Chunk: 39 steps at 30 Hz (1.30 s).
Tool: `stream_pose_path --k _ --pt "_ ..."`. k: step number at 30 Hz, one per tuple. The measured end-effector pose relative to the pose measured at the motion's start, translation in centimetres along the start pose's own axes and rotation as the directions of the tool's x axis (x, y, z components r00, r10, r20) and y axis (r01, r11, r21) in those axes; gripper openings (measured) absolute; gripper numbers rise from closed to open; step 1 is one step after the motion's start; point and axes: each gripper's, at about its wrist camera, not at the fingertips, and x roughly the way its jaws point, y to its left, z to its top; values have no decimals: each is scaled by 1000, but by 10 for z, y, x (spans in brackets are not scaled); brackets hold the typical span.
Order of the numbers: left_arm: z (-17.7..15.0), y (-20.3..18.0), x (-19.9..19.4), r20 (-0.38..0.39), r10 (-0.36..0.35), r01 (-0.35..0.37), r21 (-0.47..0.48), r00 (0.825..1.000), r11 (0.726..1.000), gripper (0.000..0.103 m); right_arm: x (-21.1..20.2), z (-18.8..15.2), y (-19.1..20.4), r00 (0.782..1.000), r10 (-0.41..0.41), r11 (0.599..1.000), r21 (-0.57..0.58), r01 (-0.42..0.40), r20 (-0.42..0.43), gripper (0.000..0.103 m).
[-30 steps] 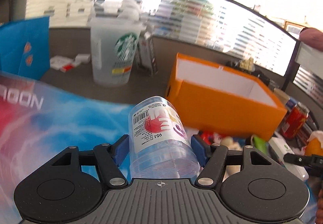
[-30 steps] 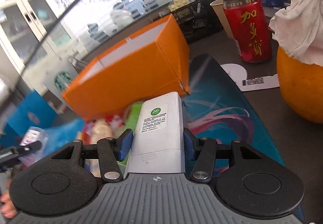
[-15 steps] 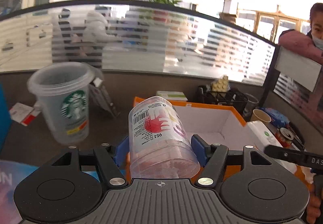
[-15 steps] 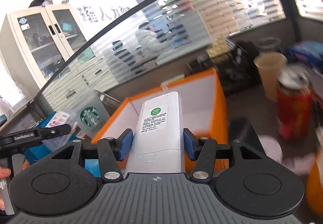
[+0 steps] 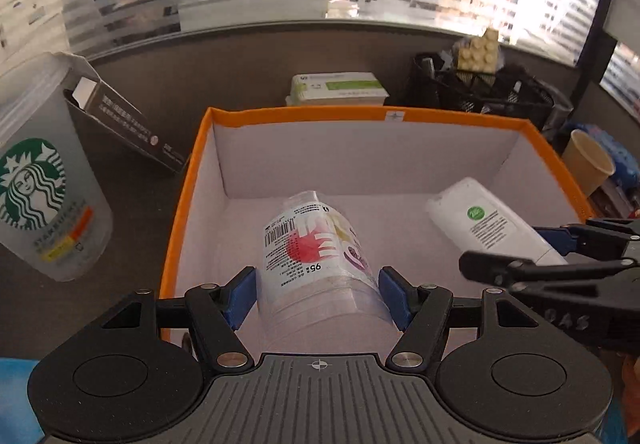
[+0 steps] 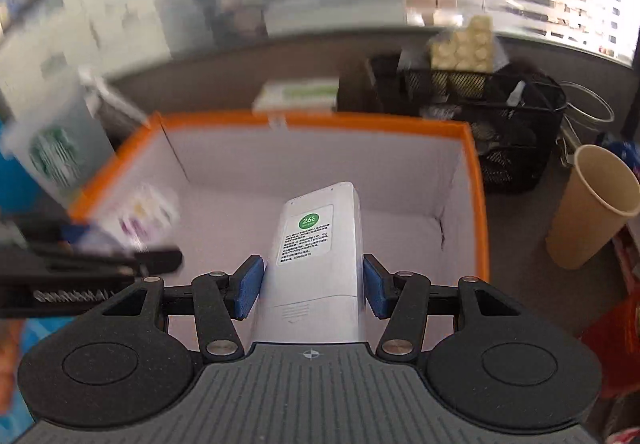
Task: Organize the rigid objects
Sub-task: 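Carry jar and white box into the orange box and open both grippers, then withdraw both grippers from the orange box back to the clutter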
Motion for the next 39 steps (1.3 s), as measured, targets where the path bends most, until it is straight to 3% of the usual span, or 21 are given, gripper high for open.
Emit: stream_pose_path --k 5,11,14,17,19,22,23,25,26,28,30,31,32,35,37,39 --pt "8 -17 18 -36 54 -51 90 998 995 65 25 -4 7 992 -76 994 -86 67 -100 50" --pt "9 -16 43 -158 32 -23 60 987 998 67 35 -7 11 972 -139 978 -178 105 -190 50" --pt "10 -15 45 -173 26 -18 52 985 998 67 34 -6 11 968 -145 976 -188 106 -204 48" --pt "12 -13 43 -170 32 -25 39 985 999 75 33 -6 10 969 -148 976 -187 111 -197 49" --pt "12 -10 38 -156 3 1 23 988 1000 76 27 -6 10 972 -149 974 -196 112 -183 49" --pt "14 -10 23 -128 -26 26 3 991 1000 76 7 -3 12 983 -128 976 -193 102 -129 50" --pt "15 -10 16 -108 -32 32 3 994 999 77 -3 -2 13 987 -120 978 -185 100 -105 59" --pt "16 -10 -2 -59 -22 22 -5 998 1000 97 -25 -1 14 989 -143 972 -192 134 -30 73" --pt "16 -9 -13 -18 -16 16 -10 1000 1000 101 -37 -1 16 988 -155 968 -201 154 11 83" --pt "8 -4 -40 84 -35 37 -16 996 999 102 -63 -2 14 982 -164 967 -184 179 91 91" --pt "-7 2 -66 150 -41 43 -14 988 999 102 -93 -11 14 972 -155 972 -147 181 174 92" --pt "-19 6 -79 182 -40 42 -9 982 999 103 -110 -21 16 964 -147 975 -132 179 223 98" --pt "-32 10 -91 214 -33 35 -3 976 999 103 -125 -32 19 952 -137 976 -126 176 273 103" --pt "-79 22 -114 296 32 -29 -12 955 999 103 -156 -82 30 911 -82 972 -169 162 404 103" --pt "-105 29 -116 296 82 -71 -49 952 996 103 -161 -114 36 898 -82 975 -153 163 432 103" --pt "-127 33 -115 258 88 -67 -89 962 994 103 -156 -140 41 891 -95 976 -134 171 444 103"
